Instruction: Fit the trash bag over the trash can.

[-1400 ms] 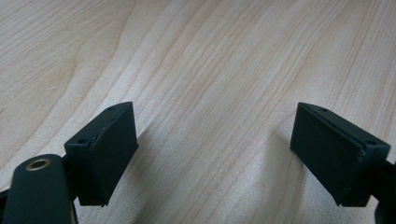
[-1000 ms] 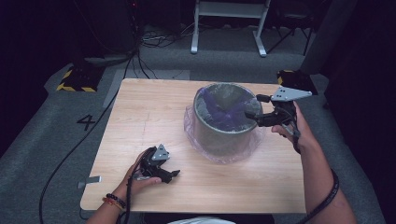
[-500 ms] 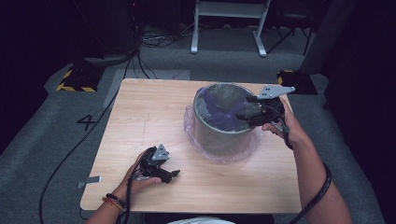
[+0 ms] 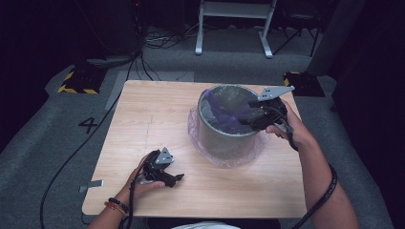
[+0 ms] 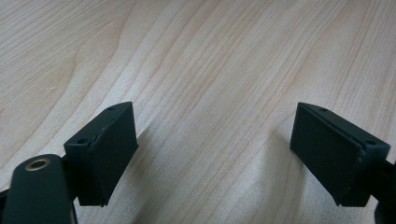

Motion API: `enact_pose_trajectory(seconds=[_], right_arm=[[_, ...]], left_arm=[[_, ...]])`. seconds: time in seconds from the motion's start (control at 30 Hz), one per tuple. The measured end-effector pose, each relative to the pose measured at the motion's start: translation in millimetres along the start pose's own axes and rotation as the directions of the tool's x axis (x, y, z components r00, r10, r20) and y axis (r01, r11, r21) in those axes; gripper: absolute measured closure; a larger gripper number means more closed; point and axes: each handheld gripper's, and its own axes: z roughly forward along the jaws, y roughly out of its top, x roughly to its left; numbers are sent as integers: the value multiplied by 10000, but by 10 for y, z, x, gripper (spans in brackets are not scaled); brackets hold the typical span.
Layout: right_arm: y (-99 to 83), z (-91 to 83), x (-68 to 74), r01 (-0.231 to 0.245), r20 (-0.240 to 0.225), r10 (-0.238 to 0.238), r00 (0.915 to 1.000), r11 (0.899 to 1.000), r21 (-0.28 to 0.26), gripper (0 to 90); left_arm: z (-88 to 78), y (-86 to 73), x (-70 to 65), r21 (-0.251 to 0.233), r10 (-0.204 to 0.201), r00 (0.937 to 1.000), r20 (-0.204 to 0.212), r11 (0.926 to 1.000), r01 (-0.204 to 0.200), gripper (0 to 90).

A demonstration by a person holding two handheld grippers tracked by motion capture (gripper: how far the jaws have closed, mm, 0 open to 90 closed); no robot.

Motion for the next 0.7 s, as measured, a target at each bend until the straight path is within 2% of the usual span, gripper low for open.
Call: enact_pose_trajectory(seconds=[0.2, 0.4, 0.7], right_arm=[[-14, 34, 26, 76, -352, -57, 9994, 9984, 558, 204], [-1, 44, 26, 19, -327, 11, 9995, 9958, 919, 203], [1, 45, 17, -74, -247, 102, 9996, 9937, 1122, 203]], left_arm=[[0, 0, 0, -1, 0, 10000, -1, 10000, 0, 144], [0, 0, 0, -2, -4, 10000, -1, 10000, 4, 144], [-1, 0, 0, 6, -4, 10000, -3, 10000, 4, 145]])
